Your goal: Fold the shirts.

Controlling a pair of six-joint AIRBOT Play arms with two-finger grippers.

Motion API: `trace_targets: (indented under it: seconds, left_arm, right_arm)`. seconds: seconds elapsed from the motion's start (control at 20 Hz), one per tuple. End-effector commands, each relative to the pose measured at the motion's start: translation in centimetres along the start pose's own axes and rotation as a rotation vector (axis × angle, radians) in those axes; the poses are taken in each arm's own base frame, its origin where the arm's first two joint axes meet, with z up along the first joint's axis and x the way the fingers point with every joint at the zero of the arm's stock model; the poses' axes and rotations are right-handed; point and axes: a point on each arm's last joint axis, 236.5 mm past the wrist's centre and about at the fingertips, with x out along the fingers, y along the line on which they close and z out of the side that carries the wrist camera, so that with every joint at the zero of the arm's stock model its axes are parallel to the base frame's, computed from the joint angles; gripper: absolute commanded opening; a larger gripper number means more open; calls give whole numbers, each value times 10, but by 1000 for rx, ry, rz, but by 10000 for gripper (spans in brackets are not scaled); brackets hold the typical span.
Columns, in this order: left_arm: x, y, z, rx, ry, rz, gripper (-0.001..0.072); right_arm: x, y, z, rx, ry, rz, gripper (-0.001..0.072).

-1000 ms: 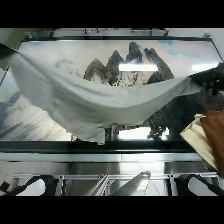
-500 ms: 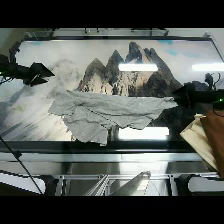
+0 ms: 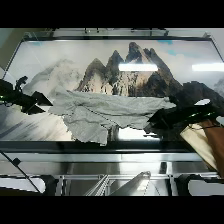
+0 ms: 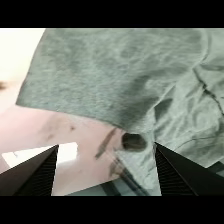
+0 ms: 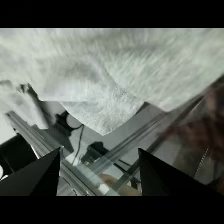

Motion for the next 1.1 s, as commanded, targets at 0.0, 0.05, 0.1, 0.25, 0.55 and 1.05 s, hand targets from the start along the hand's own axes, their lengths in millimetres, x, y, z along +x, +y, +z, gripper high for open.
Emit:
trace_targets:
  seconds: [0.0, 0.05, 0.1, 0.25, 0.55, 1.05]
  left_arm:
    - [14, 25, -12, -21, 8, 86, 630]
    - [18, 25, -10, -19, -4, 92, 630]
    - [24, 26, -8, -14, -16, 102, 630]
    - [41, 23, 4, 17, -64, 134, 629]
    - [48, 9, 18, 65, -29, 127, 16]
    - [-36, 24, 50, 12, -254, -3, 445]
  right_arm:
    - [35, 7, -7, -5, 0, -23, 517]
    - [42, 12, -5, -13, -13, -20, 515]
    - [50, 17, -1, -20, -32, -20, 447]
    - [63, 27, 13, -27, -103, -25, 284]
    - [55, 75, 7, -142, -110, 124, 15]
    - [35, 102, -7, -215, -105, 165, 14]
